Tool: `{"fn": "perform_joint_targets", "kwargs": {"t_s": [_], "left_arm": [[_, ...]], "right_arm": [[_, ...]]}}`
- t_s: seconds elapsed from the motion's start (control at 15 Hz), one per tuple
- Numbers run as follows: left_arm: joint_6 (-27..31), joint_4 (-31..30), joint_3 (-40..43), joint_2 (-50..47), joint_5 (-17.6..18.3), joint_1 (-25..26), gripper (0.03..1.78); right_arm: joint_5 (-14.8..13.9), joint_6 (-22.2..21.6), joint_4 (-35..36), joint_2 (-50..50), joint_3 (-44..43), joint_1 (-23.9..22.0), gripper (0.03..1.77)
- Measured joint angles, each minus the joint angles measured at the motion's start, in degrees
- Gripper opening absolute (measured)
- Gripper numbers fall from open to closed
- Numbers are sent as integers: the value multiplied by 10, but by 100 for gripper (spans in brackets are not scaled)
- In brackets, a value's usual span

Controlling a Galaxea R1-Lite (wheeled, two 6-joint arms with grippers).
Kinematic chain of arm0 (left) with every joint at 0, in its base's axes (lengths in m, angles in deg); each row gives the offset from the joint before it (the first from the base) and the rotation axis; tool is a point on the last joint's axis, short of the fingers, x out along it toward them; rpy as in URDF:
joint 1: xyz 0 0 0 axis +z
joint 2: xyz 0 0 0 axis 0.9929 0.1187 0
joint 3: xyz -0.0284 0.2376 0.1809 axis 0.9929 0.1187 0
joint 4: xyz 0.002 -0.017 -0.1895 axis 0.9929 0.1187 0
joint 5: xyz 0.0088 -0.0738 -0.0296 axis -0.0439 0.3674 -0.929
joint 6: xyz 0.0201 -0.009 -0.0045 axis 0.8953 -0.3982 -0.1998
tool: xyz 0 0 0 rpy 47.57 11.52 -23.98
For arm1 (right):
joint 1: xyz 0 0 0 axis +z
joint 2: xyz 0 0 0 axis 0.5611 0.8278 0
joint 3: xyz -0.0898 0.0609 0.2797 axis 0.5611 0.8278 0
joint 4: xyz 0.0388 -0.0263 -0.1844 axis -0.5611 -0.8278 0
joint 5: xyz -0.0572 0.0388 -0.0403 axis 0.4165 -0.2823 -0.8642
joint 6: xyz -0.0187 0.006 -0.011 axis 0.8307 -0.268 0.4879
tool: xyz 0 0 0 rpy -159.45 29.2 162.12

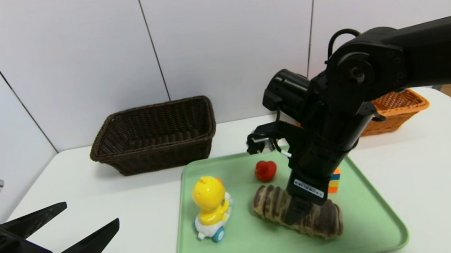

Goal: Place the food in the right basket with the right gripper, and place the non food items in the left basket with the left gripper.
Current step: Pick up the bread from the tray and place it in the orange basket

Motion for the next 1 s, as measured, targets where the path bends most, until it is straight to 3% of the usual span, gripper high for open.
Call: {"fn": "perform_joint_targets", "kwargs": {"t_s": [0.93,1.0], "left_arm": [[0,0,0,-5,2,0,169],[0,0,2,-7,2,0,169]], "right_arm": [[0,7,0,52,-10,8,170],[0,7,0,52,-9,9,157]]}}
